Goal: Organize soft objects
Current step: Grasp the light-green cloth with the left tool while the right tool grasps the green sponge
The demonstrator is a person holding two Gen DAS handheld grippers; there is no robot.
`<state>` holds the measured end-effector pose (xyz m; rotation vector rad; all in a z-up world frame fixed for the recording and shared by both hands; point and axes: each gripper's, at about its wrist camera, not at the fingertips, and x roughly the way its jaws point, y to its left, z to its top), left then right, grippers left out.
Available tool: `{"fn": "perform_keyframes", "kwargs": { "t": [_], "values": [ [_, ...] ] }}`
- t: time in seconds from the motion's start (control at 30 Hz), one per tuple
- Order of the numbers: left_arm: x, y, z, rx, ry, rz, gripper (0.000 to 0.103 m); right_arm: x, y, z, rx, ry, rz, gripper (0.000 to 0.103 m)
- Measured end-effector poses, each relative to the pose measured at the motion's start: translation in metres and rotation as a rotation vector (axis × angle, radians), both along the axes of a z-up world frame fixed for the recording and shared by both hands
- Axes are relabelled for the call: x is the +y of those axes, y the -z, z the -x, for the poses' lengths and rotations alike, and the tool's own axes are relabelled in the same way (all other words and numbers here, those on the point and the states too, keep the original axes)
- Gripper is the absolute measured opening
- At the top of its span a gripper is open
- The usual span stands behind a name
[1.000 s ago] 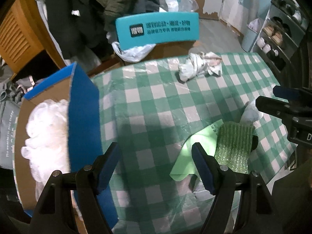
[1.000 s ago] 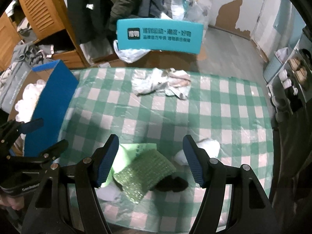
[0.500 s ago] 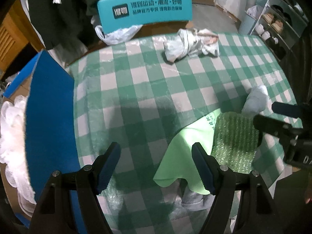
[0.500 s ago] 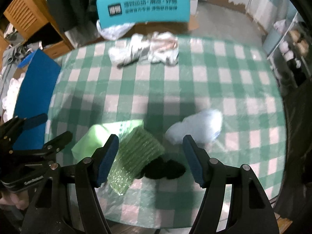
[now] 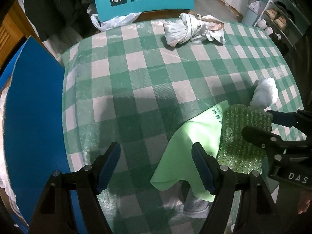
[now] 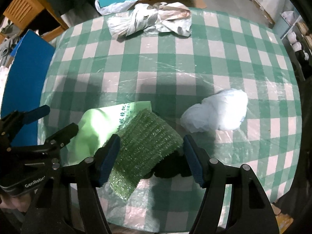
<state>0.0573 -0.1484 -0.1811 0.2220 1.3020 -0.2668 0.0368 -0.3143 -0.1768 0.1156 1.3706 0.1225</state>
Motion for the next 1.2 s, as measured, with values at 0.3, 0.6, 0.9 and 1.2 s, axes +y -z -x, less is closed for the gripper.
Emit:
{"fn": "perform_keyframes", "kwargs": {
  "t": [0.3,0.6,0.9,1.2],
  "values": [
    [-0.004,0.007,-0.003,0.014,0.005,-0.009,0.077,0.002,0.004,-0.001,-0.010,-0.034,-0.010,0.011],
    [-0.013,0.011,-0.008,0.021,0.021,-0.009,0.077,-0.014,-0.005,-0.007,-0.063,-0.004,0.050,0.006],
    [-0.037,0.012,-0.010,0.011,0.073,0.015,0.086,-0.046,0.000,-0.009,-0.046,0.090,0.070,0.006],
    [-0.064,0.032,-0.003,0.014,0.164,-0.075,0.084,-0.056,0.009,-0.010,-0.002,0.173,-0.126,0.034]
  ]
}}
